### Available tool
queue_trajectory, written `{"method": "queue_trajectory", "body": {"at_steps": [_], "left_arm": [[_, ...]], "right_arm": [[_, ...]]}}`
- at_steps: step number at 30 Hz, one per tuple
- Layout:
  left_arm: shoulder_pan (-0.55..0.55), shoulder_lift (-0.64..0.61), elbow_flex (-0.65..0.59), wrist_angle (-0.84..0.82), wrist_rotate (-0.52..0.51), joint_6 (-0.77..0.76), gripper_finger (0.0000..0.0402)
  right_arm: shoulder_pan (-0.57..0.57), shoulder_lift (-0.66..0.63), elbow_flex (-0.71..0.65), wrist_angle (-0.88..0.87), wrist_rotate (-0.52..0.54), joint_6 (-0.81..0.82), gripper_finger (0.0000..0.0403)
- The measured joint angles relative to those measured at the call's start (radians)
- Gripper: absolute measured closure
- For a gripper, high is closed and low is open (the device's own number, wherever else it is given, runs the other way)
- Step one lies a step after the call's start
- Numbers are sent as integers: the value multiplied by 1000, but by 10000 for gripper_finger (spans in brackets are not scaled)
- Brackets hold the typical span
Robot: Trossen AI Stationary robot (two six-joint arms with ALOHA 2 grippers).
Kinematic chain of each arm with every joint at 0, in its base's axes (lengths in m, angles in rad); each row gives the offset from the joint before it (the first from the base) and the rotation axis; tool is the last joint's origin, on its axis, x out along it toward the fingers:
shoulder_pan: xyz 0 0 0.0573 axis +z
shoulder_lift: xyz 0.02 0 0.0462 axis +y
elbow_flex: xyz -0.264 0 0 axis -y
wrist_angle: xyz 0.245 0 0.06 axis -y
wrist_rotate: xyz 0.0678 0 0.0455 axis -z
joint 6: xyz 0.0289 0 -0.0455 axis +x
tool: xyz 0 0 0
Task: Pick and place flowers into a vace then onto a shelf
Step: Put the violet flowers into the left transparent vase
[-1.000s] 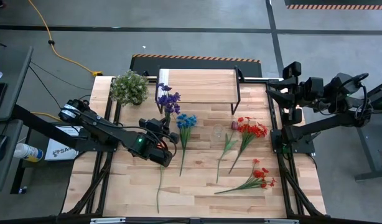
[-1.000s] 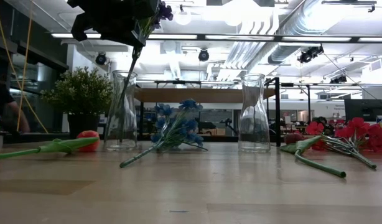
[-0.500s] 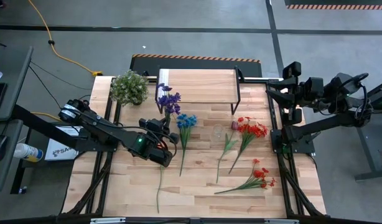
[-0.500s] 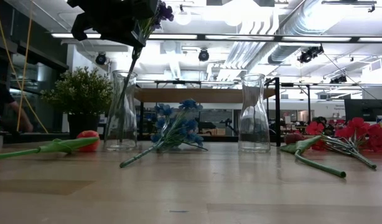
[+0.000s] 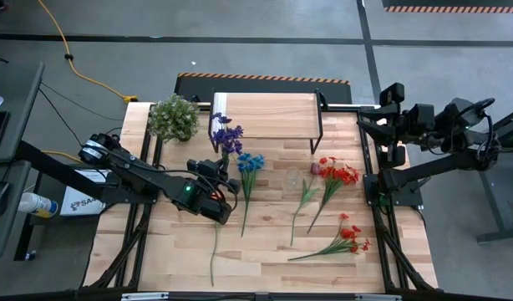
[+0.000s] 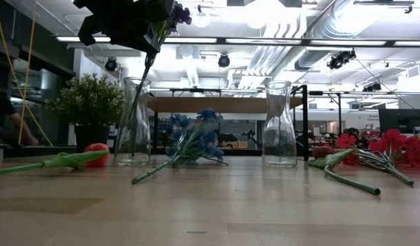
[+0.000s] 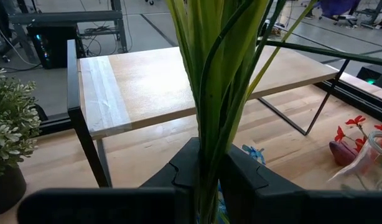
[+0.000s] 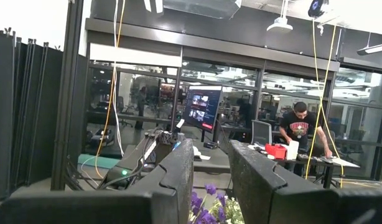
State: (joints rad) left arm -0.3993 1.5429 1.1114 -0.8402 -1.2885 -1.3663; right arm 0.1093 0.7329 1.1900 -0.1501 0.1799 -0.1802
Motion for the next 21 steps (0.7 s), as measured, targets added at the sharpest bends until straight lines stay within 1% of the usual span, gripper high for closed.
{"method": "queue_trajectory", "body": {"at_steps": [9,21], "left_arm": [[0,0,0,3,30,-1,313],[0,0,0,8,71,0,313]], "right_arm": [[0,0,0,0,-30,0,308],[0,0,0,0,-33,0,308]]}}
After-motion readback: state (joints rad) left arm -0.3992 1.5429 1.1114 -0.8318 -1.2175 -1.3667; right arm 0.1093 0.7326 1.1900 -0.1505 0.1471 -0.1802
